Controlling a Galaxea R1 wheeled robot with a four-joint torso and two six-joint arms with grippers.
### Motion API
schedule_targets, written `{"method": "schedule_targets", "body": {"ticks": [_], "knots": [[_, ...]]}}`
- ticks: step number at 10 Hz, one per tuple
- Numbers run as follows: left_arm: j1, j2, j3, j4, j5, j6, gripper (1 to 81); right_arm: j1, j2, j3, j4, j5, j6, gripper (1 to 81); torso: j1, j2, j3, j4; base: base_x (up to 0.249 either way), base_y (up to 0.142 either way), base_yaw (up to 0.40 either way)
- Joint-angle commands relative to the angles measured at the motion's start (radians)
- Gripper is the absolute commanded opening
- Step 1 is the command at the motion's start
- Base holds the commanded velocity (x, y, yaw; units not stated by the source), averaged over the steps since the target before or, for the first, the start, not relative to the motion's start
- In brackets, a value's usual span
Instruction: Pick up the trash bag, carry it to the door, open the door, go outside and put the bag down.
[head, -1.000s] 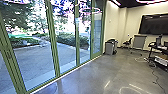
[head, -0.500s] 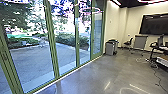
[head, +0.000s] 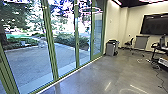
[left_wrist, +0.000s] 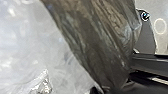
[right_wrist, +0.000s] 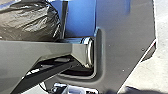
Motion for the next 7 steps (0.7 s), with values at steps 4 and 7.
{"method": "schedule_targets", "body": {"ticks": [4, 7], "knots": [[-0.065, -0.004, 0.003, 0.005, 0.061, 0.010, 1.0, 0.063, 0.009, 0.005, -0.005, -0.057, -0.002, 81.1, 0.001, 0.000, 0.000, 0.000, 0.158, -0.074, 0.000], [-0.065, -0.004, 0.003, 0.005, 0.055, 0.010, 1.0, 0.061, 0.009, 0.004, -0.005, -0.057, -0.002, 81.1, 0.000, 0.000, 0.000, 0.000, 0.157, -0.083, 0.000]]}}
